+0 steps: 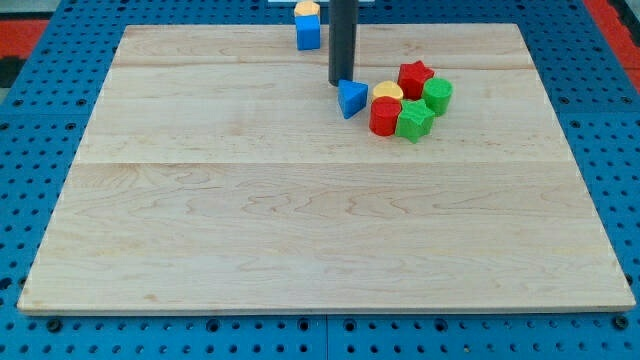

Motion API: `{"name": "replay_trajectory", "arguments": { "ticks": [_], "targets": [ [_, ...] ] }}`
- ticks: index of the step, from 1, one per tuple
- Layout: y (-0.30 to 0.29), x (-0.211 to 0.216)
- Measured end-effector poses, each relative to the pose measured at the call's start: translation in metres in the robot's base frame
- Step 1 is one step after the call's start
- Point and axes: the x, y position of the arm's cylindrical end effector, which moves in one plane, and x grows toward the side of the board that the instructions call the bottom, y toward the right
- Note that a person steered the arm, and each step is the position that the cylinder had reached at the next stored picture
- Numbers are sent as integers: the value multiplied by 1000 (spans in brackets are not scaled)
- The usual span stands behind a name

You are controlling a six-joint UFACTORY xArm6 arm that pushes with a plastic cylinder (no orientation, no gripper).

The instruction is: Move the arm from blue triangle to red star

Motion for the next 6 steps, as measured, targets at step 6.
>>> {"name": "replay_trajectory", "arguments": {
  "ticks": [6],
  "targets": [
    [173, -1]
  ]
}}
